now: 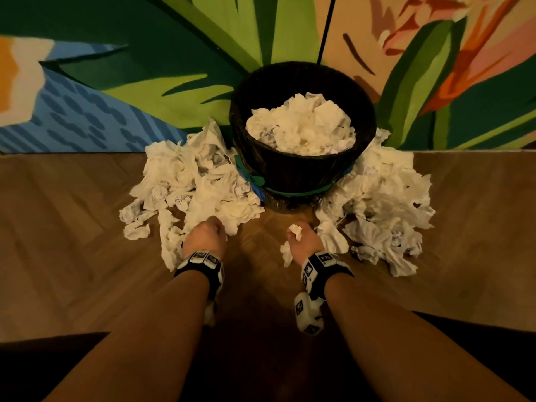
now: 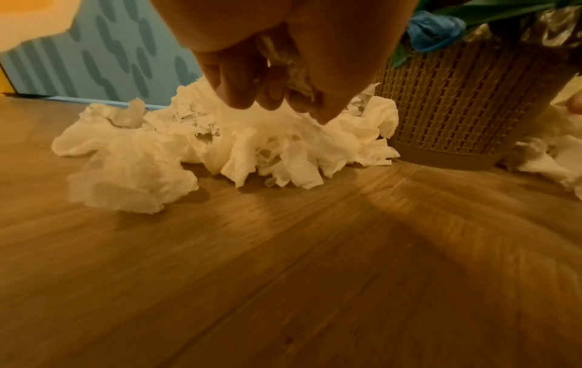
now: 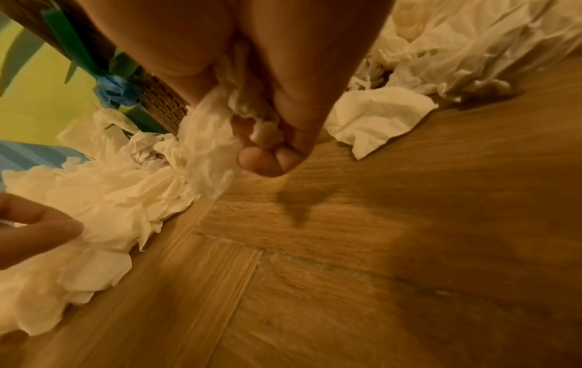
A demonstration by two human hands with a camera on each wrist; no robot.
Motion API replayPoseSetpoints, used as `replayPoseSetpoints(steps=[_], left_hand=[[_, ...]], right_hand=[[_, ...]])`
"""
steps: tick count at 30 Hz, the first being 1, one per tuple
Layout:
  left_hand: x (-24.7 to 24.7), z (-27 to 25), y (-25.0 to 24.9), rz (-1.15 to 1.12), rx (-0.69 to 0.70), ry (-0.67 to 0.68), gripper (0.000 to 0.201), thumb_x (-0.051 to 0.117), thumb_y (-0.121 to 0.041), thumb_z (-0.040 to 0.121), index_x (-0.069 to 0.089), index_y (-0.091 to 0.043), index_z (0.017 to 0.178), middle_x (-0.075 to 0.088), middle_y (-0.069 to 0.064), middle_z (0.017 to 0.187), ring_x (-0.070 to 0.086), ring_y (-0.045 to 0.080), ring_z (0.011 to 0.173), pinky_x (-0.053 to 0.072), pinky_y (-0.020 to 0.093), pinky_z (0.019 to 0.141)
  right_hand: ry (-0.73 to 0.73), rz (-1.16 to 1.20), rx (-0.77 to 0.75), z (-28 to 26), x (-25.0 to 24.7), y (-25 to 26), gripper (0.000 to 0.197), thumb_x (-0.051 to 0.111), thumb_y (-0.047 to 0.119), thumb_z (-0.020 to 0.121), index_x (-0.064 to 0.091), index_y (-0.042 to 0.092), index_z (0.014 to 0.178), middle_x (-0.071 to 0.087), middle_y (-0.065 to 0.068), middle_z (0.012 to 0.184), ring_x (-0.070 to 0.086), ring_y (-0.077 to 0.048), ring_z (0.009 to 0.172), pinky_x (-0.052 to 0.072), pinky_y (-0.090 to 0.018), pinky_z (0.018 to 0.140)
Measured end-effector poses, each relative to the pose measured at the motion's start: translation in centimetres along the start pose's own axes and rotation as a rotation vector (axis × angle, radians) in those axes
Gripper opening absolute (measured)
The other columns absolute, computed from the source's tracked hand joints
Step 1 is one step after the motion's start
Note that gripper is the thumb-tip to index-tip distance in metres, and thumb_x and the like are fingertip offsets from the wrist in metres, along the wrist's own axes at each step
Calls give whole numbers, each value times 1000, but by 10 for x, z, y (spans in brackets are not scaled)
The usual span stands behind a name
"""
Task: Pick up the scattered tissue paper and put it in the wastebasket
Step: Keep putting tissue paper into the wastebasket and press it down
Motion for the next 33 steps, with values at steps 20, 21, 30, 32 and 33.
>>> replayPoseSetpoints(steps=[20,21,30,32,33], left_hand=[[-54,-14,-12,-685,-118,-203,22,60,-24,89,59,-8,103,68,11,74,69,27,70,57,35,66],[-60,-11,-12,-802,-144,-205,18,59,-21,90,55,-10,103,68,11,75,71,28,71,59,35,63],[-141,13,-60,-1029,-12,-359,24,73,-19,80,51,-25,86,59,4,82,56,23,74,47,35,68],[-159,18,-79,-1146,43,-364,18,63,-10,84,51,-25,83,62,3,78,61,22,71,49,33,65],[-168,20,-88,-1242,64,-360,17,58,-8,85,51,-23,83,64,4,80,66,21,75,52,33,68]], right_hand=[[-299,393,70,-22,-75,18,24,44,35,99,58,17,92,54,-1,69,44,-8,52,43,-23,47],[-335,387,50,-21,-87,22,21,45,31,100,60,18,93,54,-2,72,43,-4,49,40,-18,43],[-643,688,76,-21,-189,29,25,42,22,96,67,21,94,64,-8,104,57,-26,92,48,-38,81],[-689,861,37,-23,-214,43,25,38,16,96,63,17,96,63,-13,111,57,-29,101,48,-41,89],[-707,941,-4,-25,-226,52,26,36,13,97,62,16,99,62,-10,107,59,-28,99,50,-36,88]])
Point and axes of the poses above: each hand's wrist, its own z-axis towards the middle knuckle, its own x-axis out of the palm, y = z × x, the point moved 9 cm from there along z, towards the middle knuckle
